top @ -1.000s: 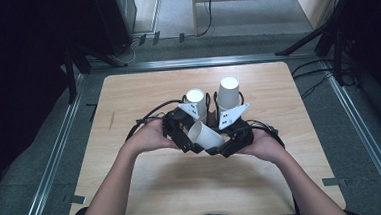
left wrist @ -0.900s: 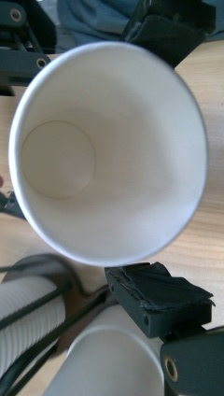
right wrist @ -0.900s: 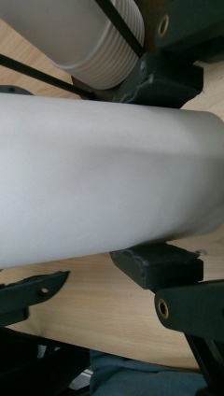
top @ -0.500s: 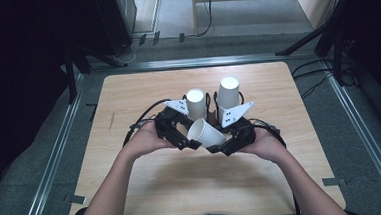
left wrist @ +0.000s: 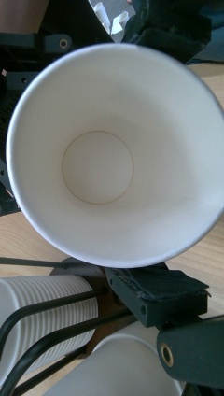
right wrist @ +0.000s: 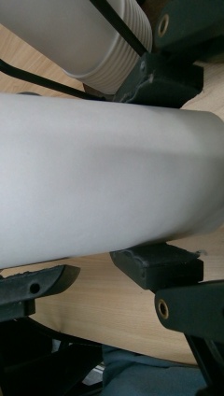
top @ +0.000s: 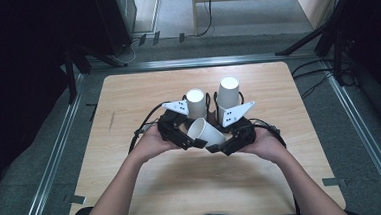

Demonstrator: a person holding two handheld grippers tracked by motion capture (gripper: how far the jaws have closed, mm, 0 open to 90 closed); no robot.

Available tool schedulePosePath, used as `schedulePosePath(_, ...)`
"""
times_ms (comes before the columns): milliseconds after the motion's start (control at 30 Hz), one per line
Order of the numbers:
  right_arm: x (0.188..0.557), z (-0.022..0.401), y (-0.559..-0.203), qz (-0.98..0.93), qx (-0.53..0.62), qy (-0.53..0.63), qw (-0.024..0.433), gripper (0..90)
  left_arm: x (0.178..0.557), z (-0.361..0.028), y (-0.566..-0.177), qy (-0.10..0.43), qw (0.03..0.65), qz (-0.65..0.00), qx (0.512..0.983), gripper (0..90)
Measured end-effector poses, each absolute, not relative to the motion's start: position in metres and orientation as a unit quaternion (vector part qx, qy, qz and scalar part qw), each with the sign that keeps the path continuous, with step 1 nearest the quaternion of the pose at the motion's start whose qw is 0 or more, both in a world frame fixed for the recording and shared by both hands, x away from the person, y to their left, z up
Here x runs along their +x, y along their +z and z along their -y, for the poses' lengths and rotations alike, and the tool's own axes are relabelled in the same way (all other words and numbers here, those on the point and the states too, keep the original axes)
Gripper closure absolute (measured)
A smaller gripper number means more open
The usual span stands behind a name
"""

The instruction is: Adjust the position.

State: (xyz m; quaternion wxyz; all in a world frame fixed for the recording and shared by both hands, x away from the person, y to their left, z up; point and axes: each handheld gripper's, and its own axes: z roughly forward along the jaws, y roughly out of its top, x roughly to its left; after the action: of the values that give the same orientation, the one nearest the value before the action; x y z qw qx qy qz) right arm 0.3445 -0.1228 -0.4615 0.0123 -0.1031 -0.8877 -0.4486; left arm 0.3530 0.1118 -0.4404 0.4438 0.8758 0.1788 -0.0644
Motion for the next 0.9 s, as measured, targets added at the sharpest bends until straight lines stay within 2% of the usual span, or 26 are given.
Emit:
schedulePosePath(167, 0.3449, 0.1225, -0.4617, 0.885, -0.107, -0.453, 0.018, 32.7, 0.3534, -0.1094, -0.4440, -0.076, 0.454, -0.186, 0.868, 13.3)
schedulePosePath(333, 0.3447, 0.1216, -0.4627, 0.886, -0.105, -0.451, 0.024, 32.7, 0.3528, -0.1087, -0.4451, -0.076, 0.457, -0.183, 0.867, 21.0)
schedulePosePath(900, 0.3448, 0.1192, -0.4664, 0.891, -0.110, -0.440, 0.035, 31.7, 0.3514, -0.1061, -0.4442, -0.073, 0.438, -0.176, 0.879, 25.3)
